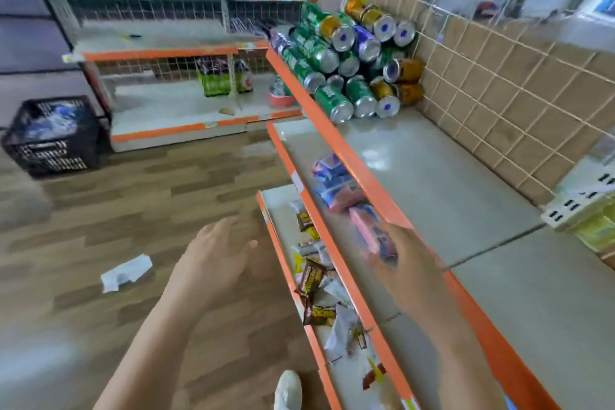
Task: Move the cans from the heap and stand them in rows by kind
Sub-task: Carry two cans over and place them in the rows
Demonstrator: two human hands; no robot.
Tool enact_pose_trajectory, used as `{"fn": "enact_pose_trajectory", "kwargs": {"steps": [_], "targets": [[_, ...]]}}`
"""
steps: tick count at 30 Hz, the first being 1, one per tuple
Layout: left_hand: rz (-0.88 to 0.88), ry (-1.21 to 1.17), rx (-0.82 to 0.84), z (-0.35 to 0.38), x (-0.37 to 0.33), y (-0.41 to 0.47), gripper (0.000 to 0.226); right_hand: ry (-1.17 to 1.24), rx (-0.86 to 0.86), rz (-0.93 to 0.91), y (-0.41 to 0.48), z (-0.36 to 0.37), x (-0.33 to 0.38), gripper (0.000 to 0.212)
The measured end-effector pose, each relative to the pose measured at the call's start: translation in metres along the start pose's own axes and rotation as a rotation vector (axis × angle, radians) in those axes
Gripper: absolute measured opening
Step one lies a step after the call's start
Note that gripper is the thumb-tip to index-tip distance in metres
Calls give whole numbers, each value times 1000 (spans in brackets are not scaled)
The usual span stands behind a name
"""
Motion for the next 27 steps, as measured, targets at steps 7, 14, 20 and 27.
{"fn": "enact_pose_trajectory", "kwargs": {"steps": [7,14,20,27], "targets": [[-66,-3,-77,-27,-14,93,53,88,74,-17,122,33,5,53],[-72,4,-32,-32,-7,172,52,100,91,39,190,65,18,51],[68,29,34,-45,-20,276,53,7,-30,105,257,83,32,44],[278,45,127,-67,-60,390,50,-71,-136,182,325,94,61,42]]}}
Point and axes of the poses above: each hand's wrist, its own y-axis towards the middle knuckle, its own z-axis out of the palm, x = y × z, the point moved 5 cm from there along y, towards the middle knuckle, and after that the axes turned 8 degrees about -z, right-handed, at the moved point
